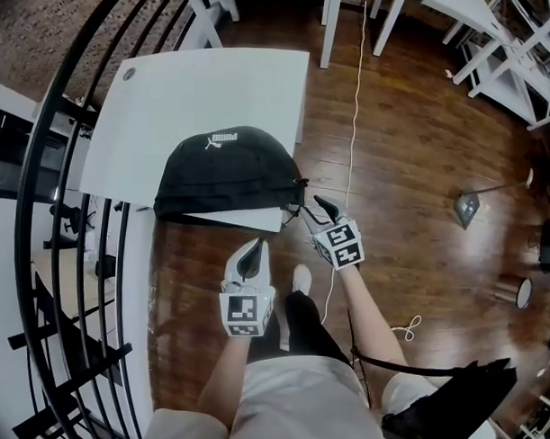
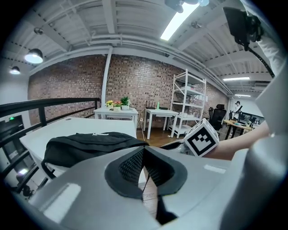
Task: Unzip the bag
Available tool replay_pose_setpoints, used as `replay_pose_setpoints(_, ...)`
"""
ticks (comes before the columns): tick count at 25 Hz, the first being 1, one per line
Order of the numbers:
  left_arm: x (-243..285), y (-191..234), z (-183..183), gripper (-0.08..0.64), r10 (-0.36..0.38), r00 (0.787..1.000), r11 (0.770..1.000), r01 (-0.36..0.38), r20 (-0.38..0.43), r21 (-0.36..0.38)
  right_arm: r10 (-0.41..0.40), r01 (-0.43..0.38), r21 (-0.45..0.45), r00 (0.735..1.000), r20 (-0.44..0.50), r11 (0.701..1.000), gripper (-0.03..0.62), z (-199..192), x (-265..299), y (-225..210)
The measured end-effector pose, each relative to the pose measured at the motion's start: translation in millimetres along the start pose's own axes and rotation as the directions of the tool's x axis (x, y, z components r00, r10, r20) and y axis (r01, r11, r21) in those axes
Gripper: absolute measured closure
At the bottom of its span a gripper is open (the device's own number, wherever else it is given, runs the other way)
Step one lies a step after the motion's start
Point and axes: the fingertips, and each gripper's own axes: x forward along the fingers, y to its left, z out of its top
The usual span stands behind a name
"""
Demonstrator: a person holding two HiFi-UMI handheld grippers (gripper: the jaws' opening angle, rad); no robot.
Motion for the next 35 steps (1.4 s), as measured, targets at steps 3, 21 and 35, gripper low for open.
replay_pose_setpoints(3, 4, 4, -6, 0.543, -0.003, 1.000, 1.000, 0.003, -0.016, 0.007, 0.036, -0.037, -0.030, 0.998, -0.059, 0.999, 0.405, -16, 21, 0)
replay_pose_setpoints(21, 67, -9, -17, 0.380, -0.301, 0.953, 0.821, 0.236, -0.043, -0.520, 0.017, -0.037, -0.167, 0.993, -0.119, 0.985, 0.555, 53, -16, 38)
replay_pose_setpoints(35, 82, 26, -27, 0.531, -0.297, 0.954, 0.724, 0.209, -0.024, -0.657, -0.063, 0.045, -0.133, 0.988, -0.139, 0.990, 0.555, 43, -21, 30)
